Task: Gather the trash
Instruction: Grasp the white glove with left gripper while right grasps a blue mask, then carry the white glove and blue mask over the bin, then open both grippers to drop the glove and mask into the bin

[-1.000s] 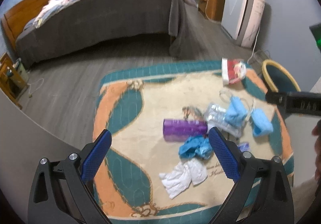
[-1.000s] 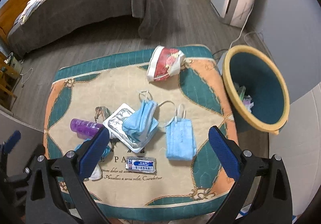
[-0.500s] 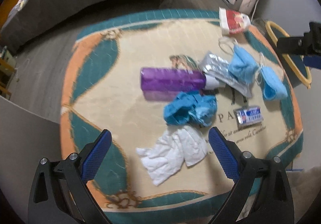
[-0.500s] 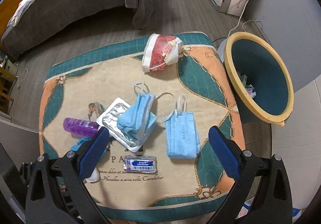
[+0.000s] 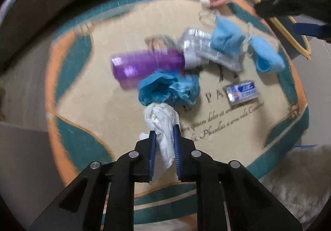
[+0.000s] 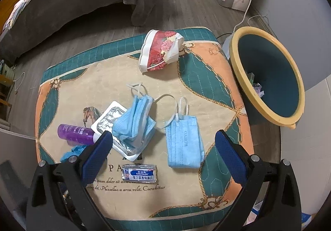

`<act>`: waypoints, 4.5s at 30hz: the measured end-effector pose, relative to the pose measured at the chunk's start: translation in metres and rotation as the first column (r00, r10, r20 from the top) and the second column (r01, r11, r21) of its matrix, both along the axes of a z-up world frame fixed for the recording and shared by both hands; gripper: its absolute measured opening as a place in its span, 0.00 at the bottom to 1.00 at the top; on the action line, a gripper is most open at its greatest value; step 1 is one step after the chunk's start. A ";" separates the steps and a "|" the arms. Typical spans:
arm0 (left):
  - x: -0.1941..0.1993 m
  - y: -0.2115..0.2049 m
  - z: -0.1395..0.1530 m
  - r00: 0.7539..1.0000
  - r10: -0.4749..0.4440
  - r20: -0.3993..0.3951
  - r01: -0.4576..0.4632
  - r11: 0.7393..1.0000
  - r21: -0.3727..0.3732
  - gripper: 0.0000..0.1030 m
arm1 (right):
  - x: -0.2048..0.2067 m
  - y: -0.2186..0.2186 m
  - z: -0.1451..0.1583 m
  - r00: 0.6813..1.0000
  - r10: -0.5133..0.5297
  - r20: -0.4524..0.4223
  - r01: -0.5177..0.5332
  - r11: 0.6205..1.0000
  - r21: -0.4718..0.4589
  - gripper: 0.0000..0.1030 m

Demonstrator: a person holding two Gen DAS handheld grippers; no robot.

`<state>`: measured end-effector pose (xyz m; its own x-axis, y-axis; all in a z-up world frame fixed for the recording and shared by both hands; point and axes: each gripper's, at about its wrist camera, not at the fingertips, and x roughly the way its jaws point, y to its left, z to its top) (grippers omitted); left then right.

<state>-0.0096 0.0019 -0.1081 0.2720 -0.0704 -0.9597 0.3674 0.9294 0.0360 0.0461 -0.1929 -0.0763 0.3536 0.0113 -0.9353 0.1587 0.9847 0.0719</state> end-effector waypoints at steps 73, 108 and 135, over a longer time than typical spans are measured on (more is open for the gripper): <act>0.060 -0.096 0.078 0.939 -0.112 0.325 0.141 0.988 -0.067 0.17 | 0.015 -0.100 0.069 0.966 0.095 0.239 -0.099 0.995 0.006 0.11; 0.098 -0.265 0.069 0.921 -0.268 0.281 0.315 0.940 -0.134 0.17 | 0.026 -0.250 0.046 0.950 -0.228 0.214 0.251 0.964 -0.083 0.11; 0.105 -0.253 0.078 0.913 -0.157 0.376 0.244 0.950 -0.194 0.89 | 0.030 -0.250 0.051 0.931 -0.283 0.231 0.280 0.959 0.047 0.84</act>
<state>0.0958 -0.2516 -0.0300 0.5445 -0.3676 -0.7539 0.5502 0.8350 -0.0097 0.0756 -0.4426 -0.0256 0.5515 -0.1090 -0.8270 0.4068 0.9007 0.1525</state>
